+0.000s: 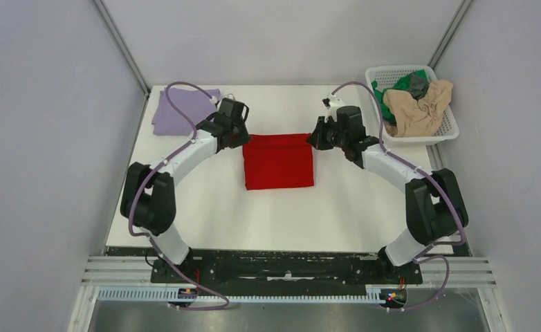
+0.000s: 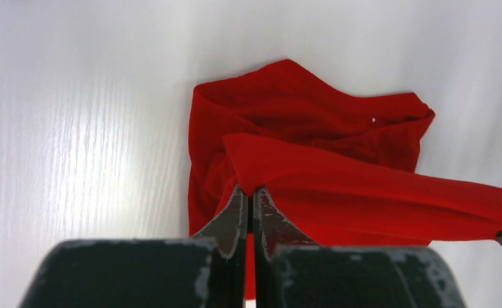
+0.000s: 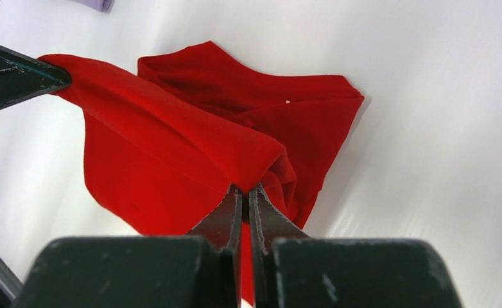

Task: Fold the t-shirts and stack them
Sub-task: Fold the long partially folded tshirt into a neat square, then put the neatly folded tshirt into the corner of the board with the left arm

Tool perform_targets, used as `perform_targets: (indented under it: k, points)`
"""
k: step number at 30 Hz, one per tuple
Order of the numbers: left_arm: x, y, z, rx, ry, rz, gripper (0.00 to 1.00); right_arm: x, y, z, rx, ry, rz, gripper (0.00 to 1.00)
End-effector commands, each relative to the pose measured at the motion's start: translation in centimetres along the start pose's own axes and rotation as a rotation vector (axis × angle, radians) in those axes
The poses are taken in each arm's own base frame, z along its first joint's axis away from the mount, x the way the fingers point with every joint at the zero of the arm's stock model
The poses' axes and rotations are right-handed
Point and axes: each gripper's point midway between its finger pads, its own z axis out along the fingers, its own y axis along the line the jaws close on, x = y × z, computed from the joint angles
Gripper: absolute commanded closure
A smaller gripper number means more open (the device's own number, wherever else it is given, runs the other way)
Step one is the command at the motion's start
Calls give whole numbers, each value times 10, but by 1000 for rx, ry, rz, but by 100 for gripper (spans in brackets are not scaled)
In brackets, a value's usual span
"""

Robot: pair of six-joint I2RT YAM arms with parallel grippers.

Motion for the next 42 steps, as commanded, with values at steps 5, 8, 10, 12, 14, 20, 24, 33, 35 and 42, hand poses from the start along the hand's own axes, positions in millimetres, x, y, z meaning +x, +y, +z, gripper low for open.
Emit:
perform_targets:
  k: [5,8,10,12,14,20,24,33,35,42]
  points:
    - [-22,13,40,-58,2,26,98,-28,-24,39,14,-88,29,100]
    - [-21,13,52,-63,17,21,98,-17,-32,57,-4,-57,65,98]
    - [-21,16,58,-84,13,15,95,-12,-37,67,-9,-40,83,97]
    - [-22,18,65,-90,11,12,82,-11,-42,73,0,-37,105,91]
    - [-24,14,69,-73,18,12,78,-14,-47,76,17,-54,121,81]
    - [-47,-7,56,-5,-10,25,0,-51,-48,66,48,-154,119,8]
    - [-49,-26,34,104,-6,4,0,-60,-29,48,-20,-169,100,2]
    - [-24,-61,47,301,98,-42,0,-40,39,44,-338,-134,125,2]
    - [-18,-60,65,283,126,-50,0,-42,38,57,-346,-135,150,2]
    - [10,-41,112,184,214,-82,0,-9,-2,127,-242,-57,260,2]
